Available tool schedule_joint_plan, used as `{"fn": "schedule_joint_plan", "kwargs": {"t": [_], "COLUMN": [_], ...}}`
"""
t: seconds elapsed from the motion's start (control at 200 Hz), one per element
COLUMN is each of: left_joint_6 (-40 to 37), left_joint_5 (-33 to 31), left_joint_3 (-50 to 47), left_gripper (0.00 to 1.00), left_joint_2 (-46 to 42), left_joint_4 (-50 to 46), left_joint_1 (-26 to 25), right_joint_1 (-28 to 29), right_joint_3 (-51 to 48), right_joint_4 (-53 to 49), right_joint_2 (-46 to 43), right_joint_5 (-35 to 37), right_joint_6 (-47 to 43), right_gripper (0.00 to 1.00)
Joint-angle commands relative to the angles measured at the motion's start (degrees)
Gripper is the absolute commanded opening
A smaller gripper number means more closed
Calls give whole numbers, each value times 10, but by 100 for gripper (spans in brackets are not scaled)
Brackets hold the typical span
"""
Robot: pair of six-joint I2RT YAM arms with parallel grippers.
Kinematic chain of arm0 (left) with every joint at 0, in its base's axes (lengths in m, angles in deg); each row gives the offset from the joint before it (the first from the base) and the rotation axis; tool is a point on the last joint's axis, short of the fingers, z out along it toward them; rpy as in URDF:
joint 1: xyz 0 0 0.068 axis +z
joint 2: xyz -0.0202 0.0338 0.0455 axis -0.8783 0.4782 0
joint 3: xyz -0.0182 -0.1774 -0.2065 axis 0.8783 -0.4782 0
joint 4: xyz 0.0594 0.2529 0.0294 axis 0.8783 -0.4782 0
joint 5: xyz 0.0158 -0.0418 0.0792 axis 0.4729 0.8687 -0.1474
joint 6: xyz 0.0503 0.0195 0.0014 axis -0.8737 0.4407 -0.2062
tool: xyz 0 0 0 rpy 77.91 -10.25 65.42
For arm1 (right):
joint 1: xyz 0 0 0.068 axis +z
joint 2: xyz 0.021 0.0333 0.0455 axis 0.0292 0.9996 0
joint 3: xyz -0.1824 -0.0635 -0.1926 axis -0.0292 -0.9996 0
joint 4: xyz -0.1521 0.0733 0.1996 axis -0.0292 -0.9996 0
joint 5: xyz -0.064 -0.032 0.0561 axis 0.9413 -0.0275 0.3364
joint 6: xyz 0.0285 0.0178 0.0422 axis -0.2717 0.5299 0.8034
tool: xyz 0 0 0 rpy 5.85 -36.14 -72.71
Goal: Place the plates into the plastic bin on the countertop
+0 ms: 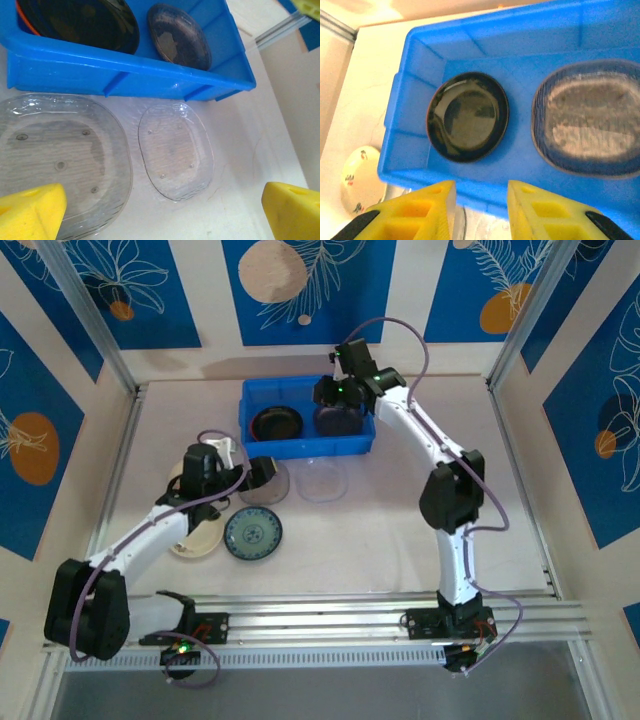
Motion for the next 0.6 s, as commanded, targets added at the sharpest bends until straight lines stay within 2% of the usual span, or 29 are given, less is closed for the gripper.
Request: {"fn": "schedule_joint_plan", "kwargs": {"t": [0.0,0.1,0.295,0.48,0.595], "left_joint_6": [-43,-53,-47,-47,-40], "left_joint_5": [-22,-11,21,24,24], "left_joint_3": [36,45,51,40,37], "left_gripper": [98,97,97,98,95], "left_joint_2": [15,19,35,40,54], "left_joint_4": [-57,-50,-35,-23,-20], "left_joint_1": [-22,-36,-56,-83,-93], "right_joint_1": [8,5,1,-1,-2], "right_joint_3": [-86,-171,-325,-430,-472], "right_joint_4": [45,59,89,99,112], "right_joint_2": [-68,-120,-200,-238,-235], "right_joint_5": [1,-11,-23,-18,-21], "right_joint_6": [1,27,65,82,96], "right_gripper": [35,40,42,45,45]}}
